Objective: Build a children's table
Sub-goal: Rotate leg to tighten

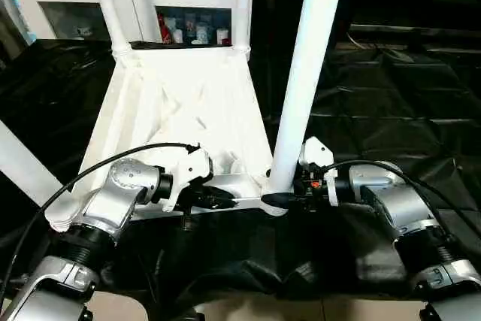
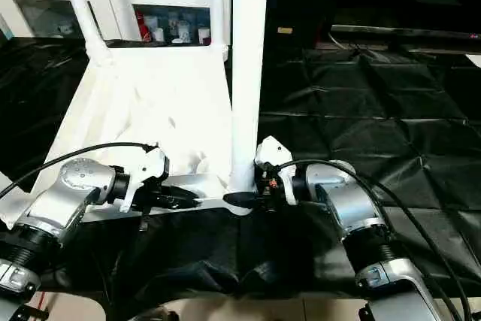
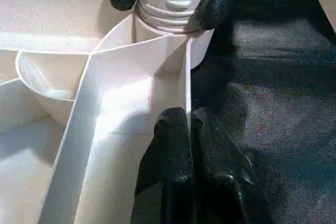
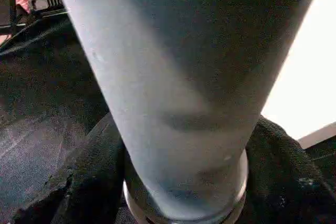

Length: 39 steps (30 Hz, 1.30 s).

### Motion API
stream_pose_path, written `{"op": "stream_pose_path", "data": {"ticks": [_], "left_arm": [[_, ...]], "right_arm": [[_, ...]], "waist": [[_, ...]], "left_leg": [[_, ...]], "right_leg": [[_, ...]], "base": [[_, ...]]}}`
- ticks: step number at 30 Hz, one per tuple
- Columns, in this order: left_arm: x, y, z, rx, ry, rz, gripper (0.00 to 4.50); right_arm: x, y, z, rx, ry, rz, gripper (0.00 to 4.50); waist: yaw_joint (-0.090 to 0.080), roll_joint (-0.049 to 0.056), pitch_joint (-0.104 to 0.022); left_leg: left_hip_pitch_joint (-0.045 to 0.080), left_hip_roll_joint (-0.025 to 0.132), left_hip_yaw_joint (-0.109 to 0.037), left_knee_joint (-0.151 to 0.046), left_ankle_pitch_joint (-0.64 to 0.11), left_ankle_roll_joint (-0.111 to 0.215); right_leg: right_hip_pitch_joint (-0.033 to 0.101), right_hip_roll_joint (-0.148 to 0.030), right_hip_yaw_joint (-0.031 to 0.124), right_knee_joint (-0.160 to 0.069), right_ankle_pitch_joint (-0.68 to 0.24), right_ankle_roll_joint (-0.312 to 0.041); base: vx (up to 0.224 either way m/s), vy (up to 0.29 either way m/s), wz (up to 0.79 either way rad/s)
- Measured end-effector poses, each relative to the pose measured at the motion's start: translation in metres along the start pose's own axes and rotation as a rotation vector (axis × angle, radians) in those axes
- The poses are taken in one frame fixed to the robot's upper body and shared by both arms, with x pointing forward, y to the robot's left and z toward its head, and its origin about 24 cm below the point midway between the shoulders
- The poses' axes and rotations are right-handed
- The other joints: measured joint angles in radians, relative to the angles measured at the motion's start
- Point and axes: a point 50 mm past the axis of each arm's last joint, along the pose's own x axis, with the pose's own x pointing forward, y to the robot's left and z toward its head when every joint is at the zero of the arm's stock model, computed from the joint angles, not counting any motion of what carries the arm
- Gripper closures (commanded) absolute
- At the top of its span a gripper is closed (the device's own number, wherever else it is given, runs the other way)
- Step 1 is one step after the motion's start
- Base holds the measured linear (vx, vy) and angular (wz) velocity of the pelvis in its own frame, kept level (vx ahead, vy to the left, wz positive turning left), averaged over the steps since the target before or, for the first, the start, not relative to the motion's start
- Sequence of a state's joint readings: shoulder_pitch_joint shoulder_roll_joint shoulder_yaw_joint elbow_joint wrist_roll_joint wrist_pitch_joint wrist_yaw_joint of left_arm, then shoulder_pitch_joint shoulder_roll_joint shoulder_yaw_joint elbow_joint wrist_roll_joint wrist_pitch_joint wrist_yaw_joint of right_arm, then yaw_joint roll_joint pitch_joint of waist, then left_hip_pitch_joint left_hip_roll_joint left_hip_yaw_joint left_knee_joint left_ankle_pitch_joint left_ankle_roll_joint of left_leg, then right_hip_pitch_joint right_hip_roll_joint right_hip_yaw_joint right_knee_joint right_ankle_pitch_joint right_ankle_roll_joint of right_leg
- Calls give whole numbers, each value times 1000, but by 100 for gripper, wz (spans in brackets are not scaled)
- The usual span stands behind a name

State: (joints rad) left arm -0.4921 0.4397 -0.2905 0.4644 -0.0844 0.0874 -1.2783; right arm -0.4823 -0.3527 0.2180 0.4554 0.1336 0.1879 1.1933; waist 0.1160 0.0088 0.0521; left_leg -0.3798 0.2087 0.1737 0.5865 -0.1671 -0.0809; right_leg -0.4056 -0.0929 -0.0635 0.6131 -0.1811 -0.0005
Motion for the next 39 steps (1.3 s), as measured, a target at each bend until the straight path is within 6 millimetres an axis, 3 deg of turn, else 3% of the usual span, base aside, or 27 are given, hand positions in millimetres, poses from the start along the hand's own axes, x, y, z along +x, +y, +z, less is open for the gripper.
{"op": "stream_pose_path", "data": {"ticks": [4, 8, 15, 17, 18, 25, 37, 39], "left_arm": [[5, 8, -1, -32, -16, 127, 450], [18, 17, 3, -72, -29, 238, 450], [35, 23, 10, -110, -29, 344, 450], [36, 23, 11, -109, -33, 343, 450], [36, 23, 12, -108, -33, 343, 450], [31, 19, 10, -95, -34, 312, 450], [13, 6, 6, -25, -19, 91, 450], [10, 5, 5, -26, -16, 63, 450]], "right_arm": [[12, -8, -4, 80, -73, -201, 181], [25, -21, -3, 159, -122, -429, 181], [43, -29, 1, 250, -181, -668, 181], [43, -29, 2, 225, -181, -671, 181], [43, -29, 2, 222, -184, -670, 126], [35, -27, 1, 170, -163, -539, 61], [6, -11, -1, 37, -52, -119, 61], [2, -9, -2, 30, -38, -75, 85]], "waist": [[-9, 0, 0], [-29, -1, 0], [-33, 0, -1], [-30, 1, -2], [-29, 1, -2], [-28, 1, -2], [-12, 1, -1], [-10, 0, -1]], "left_leg": [[6, 0, -1, -1, 0, 0], [11, -1, -2, -2, 0, -1], [12, -1, -2, -8, 0, -1], [12, -1, -2, -9, 0, -1], [12, -1, -2, -10, 0, -1], [12, -1, -2, -11, 0, -1], [7, -1, -1, -8, 0, -1], [8, -1, 0, -8, 0, -1]], "right_leg": [[2, 0, 1, 2, 2, -3], [3, 0, 1, 2, 0, 0], [3, 0, 1, 2, 1, 0], [3, 0, 1, 1, 1, 0], [3, 0, 1, 1, 2, -2], [3, 0, 1, 0, 2, -2], [2, 0, 0, -3, 0, -1], [2, 0, 0, -3, 0, -1]], "base": [[0, 0, 0], [0, 0, 0], [0, 0, 0], [0, 0, 0], [0, 0, 0], [0, 0, 0], [0, 0, 0], [0, 0, 0]]}}
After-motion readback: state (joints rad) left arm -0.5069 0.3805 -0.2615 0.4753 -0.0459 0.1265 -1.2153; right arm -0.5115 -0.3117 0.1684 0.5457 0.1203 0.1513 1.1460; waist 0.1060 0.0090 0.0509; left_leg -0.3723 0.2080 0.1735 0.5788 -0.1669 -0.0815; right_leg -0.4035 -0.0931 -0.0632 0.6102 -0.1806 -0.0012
